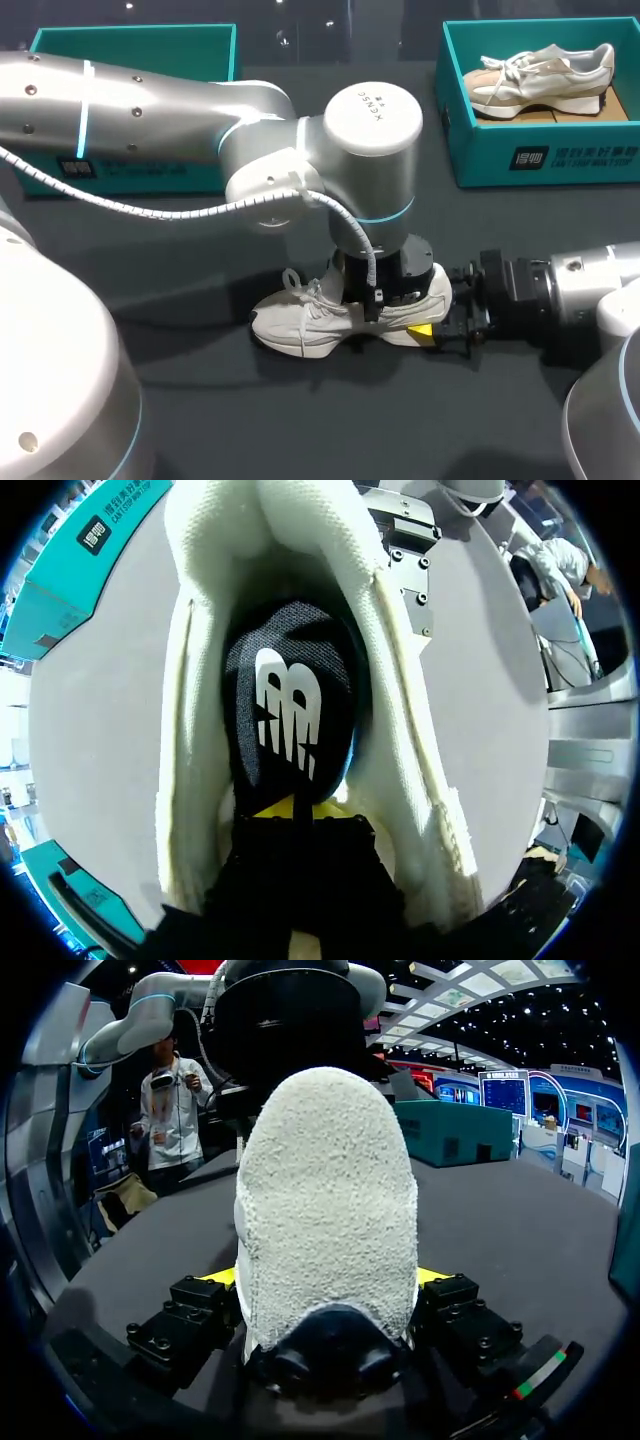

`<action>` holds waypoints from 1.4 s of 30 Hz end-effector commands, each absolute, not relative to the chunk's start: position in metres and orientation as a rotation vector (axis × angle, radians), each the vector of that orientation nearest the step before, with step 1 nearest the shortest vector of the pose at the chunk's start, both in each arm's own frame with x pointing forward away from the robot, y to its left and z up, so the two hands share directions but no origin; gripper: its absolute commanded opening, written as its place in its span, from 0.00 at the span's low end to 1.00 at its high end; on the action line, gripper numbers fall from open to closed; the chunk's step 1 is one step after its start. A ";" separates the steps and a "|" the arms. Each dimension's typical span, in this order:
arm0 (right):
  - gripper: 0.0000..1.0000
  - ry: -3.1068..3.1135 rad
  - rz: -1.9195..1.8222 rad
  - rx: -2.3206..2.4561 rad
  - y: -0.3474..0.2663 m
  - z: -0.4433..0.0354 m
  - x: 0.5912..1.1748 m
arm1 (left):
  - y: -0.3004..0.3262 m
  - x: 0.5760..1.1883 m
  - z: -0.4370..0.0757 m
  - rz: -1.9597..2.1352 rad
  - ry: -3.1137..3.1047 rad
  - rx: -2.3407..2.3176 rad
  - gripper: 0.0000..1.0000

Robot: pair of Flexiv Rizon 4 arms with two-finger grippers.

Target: Take the shoe out of the shoebox, open the shoe tongue, remove and reinsert the insole, then place the shoe into the shoebox

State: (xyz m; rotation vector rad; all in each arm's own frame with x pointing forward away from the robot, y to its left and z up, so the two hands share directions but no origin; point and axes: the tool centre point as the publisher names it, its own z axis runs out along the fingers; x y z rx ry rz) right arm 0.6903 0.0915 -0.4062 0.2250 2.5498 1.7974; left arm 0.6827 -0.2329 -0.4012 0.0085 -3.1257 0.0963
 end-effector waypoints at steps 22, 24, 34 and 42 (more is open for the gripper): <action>0.00 2.551 1.792 0.227 0.093 -0.402 0.688 | -0.209 0.691 -0.356 0.588 -2.812 -0.033 0.00; 0.00 2.551 1.792 0.227 0.093 -0.402 0.688 | -0.210 0.689 -0.350 0.620 -2.809 -0.045 0.00; 0.00 2.551 1.792 0.227 0.093 -0.402 0.688 | -0.215 0.684 -0.326 0.756 -2.776 -0.110 0.00; 0.00 2.551 1.792 0.227 0.093 -0.402 0.688 | -0.218 0.684 -0.319 0.805 -2.775 -0.100 0.00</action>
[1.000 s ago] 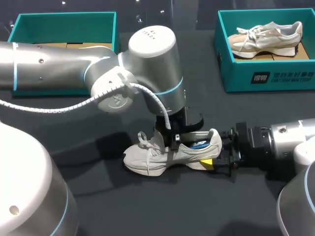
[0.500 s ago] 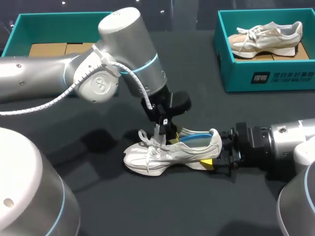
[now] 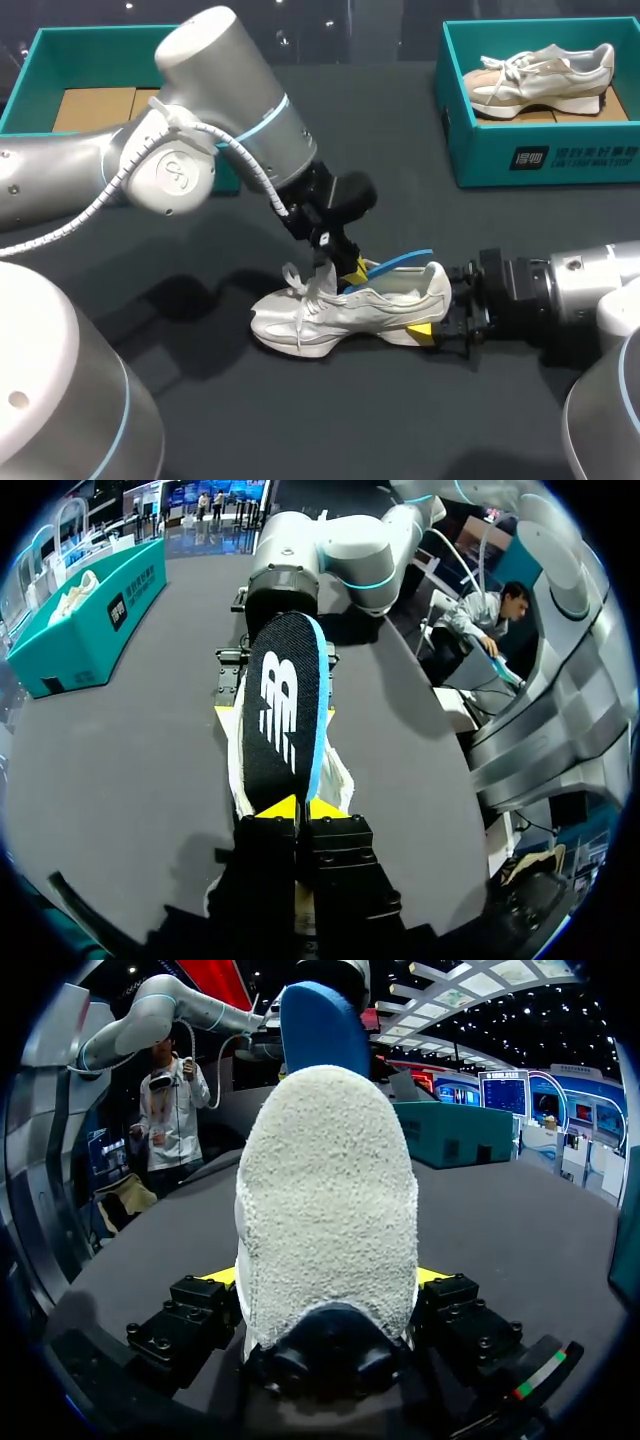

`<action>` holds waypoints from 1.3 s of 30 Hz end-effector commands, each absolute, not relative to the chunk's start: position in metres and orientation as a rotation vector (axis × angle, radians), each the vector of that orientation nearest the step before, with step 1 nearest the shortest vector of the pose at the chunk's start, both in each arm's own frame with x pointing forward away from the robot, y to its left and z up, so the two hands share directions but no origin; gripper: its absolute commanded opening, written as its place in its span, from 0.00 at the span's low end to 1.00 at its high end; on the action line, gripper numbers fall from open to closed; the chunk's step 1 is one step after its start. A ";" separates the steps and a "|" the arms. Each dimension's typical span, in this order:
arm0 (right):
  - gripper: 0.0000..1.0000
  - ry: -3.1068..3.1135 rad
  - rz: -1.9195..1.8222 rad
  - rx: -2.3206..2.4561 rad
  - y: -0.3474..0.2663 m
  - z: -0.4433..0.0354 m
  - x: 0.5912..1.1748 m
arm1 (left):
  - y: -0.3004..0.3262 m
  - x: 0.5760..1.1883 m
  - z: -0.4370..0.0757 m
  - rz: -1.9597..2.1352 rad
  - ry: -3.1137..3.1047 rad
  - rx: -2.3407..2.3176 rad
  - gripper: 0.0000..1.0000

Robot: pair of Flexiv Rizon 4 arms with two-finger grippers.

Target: Take the shoe out of the shoebox, open the shoe tongue, remove and reinsert the insole, then place the shoe into the shoebox

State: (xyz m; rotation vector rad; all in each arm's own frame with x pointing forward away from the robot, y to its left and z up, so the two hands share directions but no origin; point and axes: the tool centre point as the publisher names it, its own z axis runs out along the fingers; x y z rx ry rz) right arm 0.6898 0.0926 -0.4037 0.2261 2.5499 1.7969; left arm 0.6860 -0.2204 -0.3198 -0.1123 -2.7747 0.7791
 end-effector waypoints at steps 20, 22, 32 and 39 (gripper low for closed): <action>0.00 2.551 1.792 0.227 0.093 -0.402 0.688 | -0.268 0.686 -0.318 0.780 -3.098 0.044 0.37; 0.00 2.551 1.792 0.227 0.093 -0.402 0.688 | -0.269 0.686 -0.317 0.793 -3.122 0.060 0.48; 0.00 2.551 1.792 0.227 0.093 -0.402 0.688 | -0.276 0.684 -0.316 0.869 -3.206 0.052 0.51; 0.00 2.551 1.792 0.227 0.093 -0.402 0.688 | -0.282 0.685 -0.318 0.955 -3.221 0.047 0.44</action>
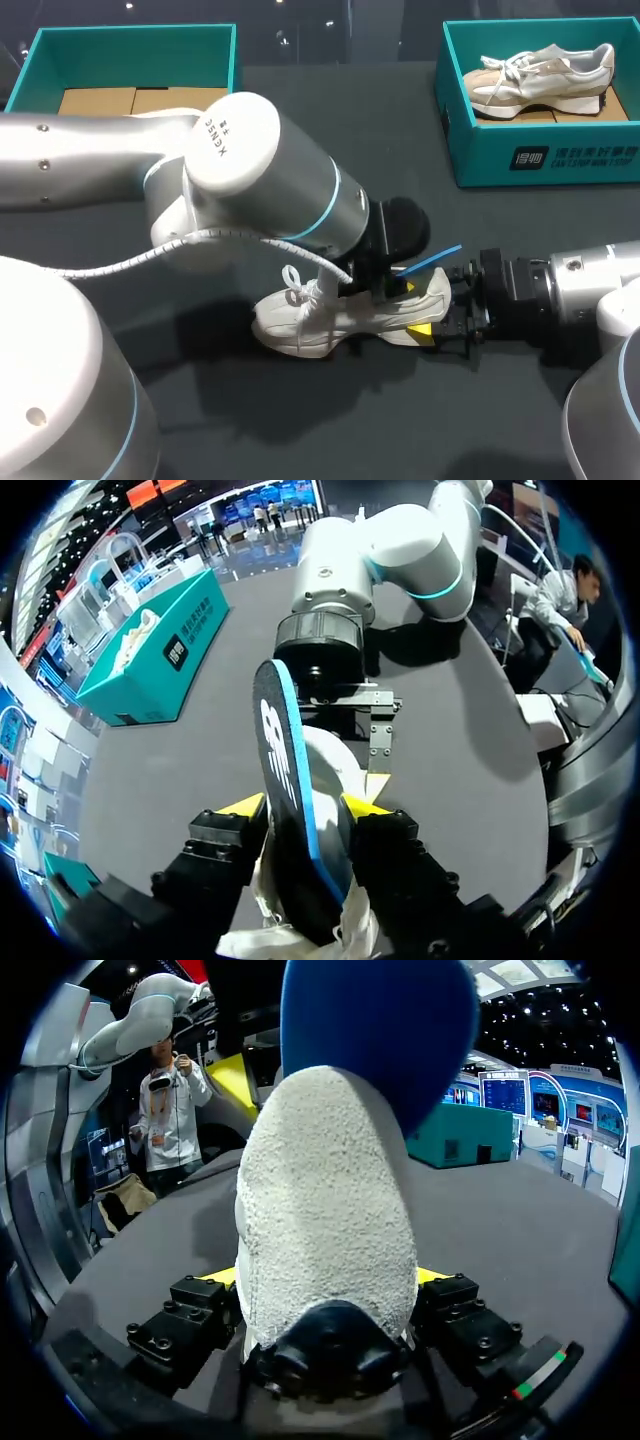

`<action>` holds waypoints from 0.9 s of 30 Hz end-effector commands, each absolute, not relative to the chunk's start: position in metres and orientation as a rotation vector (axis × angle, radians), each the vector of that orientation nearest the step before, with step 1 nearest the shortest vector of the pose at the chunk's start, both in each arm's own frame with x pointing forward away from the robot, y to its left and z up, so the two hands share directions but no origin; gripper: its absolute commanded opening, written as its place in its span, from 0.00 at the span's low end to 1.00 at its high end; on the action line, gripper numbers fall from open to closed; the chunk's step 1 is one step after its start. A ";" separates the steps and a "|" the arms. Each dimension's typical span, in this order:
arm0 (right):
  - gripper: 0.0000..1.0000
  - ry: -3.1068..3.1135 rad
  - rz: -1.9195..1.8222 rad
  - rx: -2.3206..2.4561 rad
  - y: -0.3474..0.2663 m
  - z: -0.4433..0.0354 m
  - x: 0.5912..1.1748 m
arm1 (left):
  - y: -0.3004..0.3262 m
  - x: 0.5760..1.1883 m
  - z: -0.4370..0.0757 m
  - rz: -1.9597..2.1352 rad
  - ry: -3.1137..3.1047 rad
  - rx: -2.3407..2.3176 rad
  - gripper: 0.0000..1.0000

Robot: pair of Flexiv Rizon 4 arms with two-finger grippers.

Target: Take the shoe out of the shoebox, open the shoe tongue, remove and reinsert the insole, then place the shoe into the shoebox

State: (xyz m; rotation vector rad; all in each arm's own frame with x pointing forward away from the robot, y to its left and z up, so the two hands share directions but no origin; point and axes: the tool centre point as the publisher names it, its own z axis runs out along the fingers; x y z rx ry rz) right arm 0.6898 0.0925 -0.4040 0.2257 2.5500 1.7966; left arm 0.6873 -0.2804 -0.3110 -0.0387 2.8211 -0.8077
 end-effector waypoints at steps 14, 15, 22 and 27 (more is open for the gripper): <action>0.00 2.551 1.792 0.227 0.093 -0.402 0.688 | -0.285 0.685 -0.327 -0.910 2.714 -0.046 0.44; 0.00 2.551 1.792 0.227 0.093 -0.402 0.688 | -0.285 0.686 -0.328 -0.914 2.710 -0.049 0.44; 0.00 2.551 1.792 0.227 0.093 -0.402 0.688 | -0.287 0.691 -0.333 -0.931 2.700 -0.066 0.41; 0.00 2.551 1.792 0.227 0.093 -0.402 0.688 | -0.288 0.694 -0.336 -0.944 2.704 -0.074 0.32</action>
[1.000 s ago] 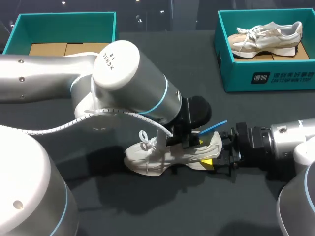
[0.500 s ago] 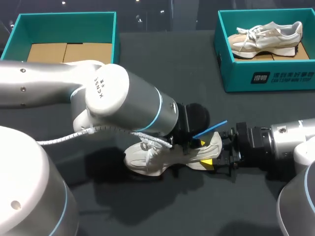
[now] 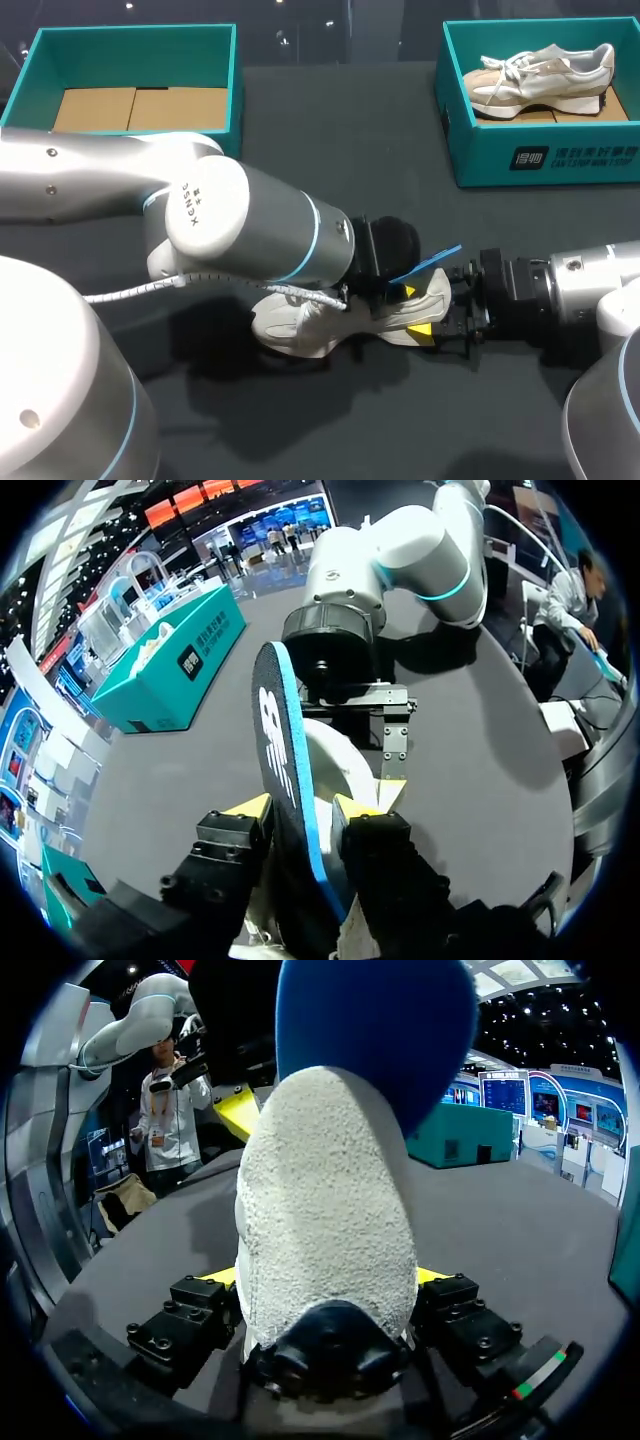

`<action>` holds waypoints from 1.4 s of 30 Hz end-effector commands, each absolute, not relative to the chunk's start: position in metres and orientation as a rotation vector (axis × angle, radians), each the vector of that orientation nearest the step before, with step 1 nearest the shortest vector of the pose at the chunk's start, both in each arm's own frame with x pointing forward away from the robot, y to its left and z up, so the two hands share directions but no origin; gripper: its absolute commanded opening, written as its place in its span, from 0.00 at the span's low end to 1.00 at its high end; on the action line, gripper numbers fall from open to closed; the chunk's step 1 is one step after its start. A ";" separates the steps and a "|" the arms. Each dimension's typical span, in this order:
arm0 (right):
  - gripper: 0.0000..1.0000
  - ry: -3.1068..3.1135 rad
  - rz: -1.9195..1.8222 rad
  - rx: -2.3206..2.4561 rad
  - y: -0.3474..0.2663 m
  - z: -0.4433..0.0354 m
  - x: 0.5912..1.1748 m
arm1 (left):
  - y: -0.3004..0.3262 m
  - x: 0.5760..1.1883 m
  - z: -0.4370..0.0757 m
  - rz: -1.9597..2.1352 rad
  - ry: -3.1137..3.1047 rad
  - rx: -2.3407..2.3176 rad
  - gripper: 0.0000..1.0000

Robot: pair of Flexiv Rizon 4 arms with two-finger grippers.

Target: Take the shoe out of the shoebox, open the shoe tongue, remove and reinsert the insole, then place the shoe into the shoebox

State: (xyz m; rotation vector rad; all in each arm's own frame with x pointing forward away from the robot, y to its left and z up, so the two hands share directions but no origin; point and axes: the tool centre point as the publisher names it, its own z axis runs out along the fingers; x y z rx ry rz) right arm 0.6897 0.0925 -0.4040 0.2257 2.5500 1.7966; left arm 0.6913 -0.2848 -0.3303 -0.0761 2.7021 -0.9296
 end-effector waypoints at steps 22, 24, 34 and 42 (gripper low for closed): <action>0.00 2.551 1.792 0.227 0.093 -0.402 0.688 | -0.308 0.689 -0.235 -0.922 3.107 0.006 0.00; 0.00 2.551 1.792 0.227 0.093 -0.402 0.688 | -0.308 0.689 -0.235 -0.922 3.107 0.006 0.00; 0.00 2.551 1.792 0.227 0.093 -0.402 0.688 | -0.308 0.689 -0.235 -0.922 3.107 0.006 0.00; 0.00 2.551 1.792 0.227 0.093 -0.402 0.688 | -0.293 0.665 -0.194 -1.392 3.025 -0.103 0.00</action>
